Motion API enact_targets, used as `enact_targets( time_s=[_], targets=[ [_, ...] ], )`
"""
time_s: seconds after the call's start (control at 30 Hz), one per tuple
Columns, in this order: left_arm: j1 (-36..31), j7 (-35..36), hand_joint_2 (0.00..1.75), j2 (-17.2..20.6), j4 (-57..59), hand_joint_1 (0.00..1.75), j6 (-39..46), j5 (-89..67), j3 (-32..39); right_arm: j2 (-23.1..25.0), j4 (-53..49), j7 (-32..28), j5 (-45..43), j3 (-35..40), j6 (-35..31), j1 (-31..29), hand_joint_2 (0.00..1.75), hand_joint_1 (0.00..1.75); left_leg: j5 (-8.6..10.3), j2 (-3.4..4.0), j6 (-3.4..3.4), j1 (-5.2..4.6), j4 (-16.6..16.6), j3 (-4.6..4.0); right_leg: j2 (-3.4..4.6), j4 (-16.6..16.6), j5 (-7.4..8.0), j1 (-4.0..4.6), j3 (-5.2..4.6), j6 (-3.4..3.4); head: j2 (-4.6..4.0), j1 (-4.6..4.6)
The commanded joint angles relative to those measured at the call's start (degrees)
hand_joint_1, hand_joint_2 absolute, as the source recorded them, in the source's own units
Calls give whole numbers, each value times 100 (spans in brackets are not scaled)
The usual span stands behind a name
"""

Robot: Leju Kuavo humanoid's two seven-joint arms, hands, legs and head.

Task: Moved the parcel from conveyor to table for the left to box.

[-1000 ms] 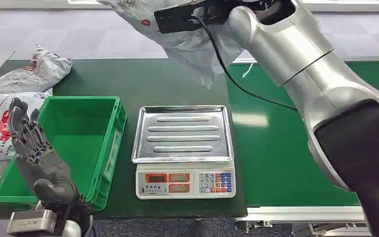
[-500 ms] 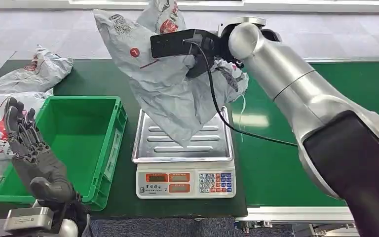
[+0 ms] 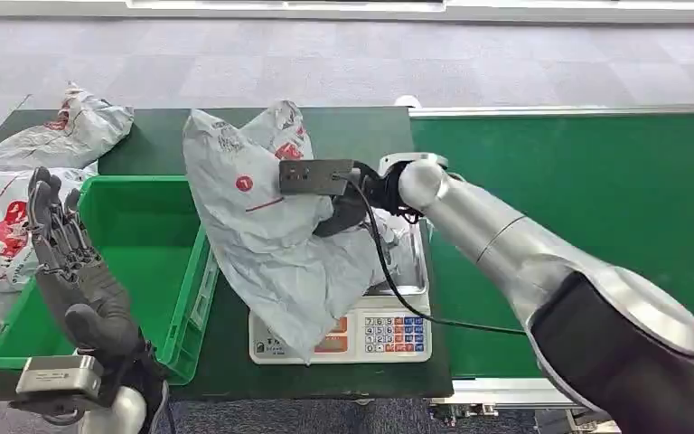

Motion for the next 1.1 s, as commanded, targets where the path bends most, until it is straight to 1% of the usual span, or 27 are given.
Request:
enact_targets(
  time_s=[0.03,0.13,0.23,0.3,0.33,0.37,0.4,0.47,0.53,0.57,0.6,0.7,0.73,0.77,0.83,0.93,1.1],
  targets=[
    [-216,87,0,212,501,0,19,-8,-195,201,1259,13,41,1169,75,596,175,175,9,-10,2,0,-21,17,-14,-20,4,1,21,-5,0,0],
    [-169,84,0,222,494,0,21,-15,-229,121,1284,112,151,1257,-138,580,175,175,7,-7,2,-1,-13,6,-10,-13,4,-1,10,-4,0,0],
    [-134,85,0,213,484,0,26,-34,-240,26,1272,101,198,1298,-115,547,175,175,6,-11,2,-2,-6,-1,-13,-5,1,-4,2,-3,0,0],
    [-141,108,0,200,485,0,3,-61,-248,-87,1292,211,299,1378,-164,508,175,175,7,-11,2,0,-6,-1,-14,-8,3,-3,3,-3,0,0],
    [-143,119,0,185,487,0,10,-83,-240,-143,1286,166,430,1477,-265,448,175,169,11,-14,3,-1,-10,-2,-18,-11,6,-3,4,-3,0,0],
    [-145,126,0,172,489,0,17,-99,-239,-172,1299,227,580,1555,-494,368,175,0,13,-19,4,0,-8,-6,-23,-11,7,-2,3,-3,0,0],
    [-115,135,0,153,477,0,29,-122,-236,-185,1319,289,712,1651,-546,237,175,0,10,-16,3,0,-3,-7,-20,-6,4,-3,-1,-2,0,0],
    [-46,119,0,147,421,0,73,-210,-244,-241,1241,342,722,1592,-699,46,175,0,10,-15,4,-3,1,-11,-19,-2,4,-6,-5,-1,0,0],
    [-30,118,0,149,408,0,77,-215,-246,-246,1238,347,714,1582,-650,-2,175,0,13,-14,8,-6,3,-16,-19,3,6,-10,-9,0,0,-2],
    [19,100,0,149,352,0,147,-307,-237,-233,1231,355,731,1480,-884,-82,0,0,18,-11,9,-4,1,-19,-16,-2,12,-8,-12,-1,0,2],
    [38,98,0,149,336,0,173,-338,-236,-237,1220,359,735,1457,-914,-147,0,0,17,-11,8,-3,2,-16,-15,-2,11,-7,-8,2,0,0],
    [221,85,0,109,205,0,450,-600,-153,-294,995,366,956,1369,-1388,-867,0,0,12,3,7,-7,13,-23,0,11,10,-12,-18,6,0,2],
    [221,85,0,109,205,0,450,-600,-153,-294,995,366,956,1369,-1388,-867,0,0,12,18,8,-11,19,-34,13,21,16,-17,-37,4,0,0],
    [246,87,0,91,153,0,491,-618,-113,-341,872,441,947,1238,-1288,-1132,0,0,12,20,7,-13,23,-42,14,24,21,-19,-47,1,0,0],
    [319,-34,0,35,29,0,574,-479,-38,-401,664,518,984,1118,-1412,-1367,0,0,15,29,6,-14,22,-49,18,25,26,-19,-59,-3,0,0],
    [373,-195,0,55,-8,0,546,-179,29,-504,405,650,924,958,-1387,-1668,0,0,17,19,7,-10,21,-50,9,20,25,-13,-57,-5,0,2],
    [360,-235,0,60,38,0,530,-142,40,-545,328,675,935,910,-1410,-1688,0,0,20,12,5,-6,5,-33,5,1,27,-5,-36,0,0,2]
  ],
)
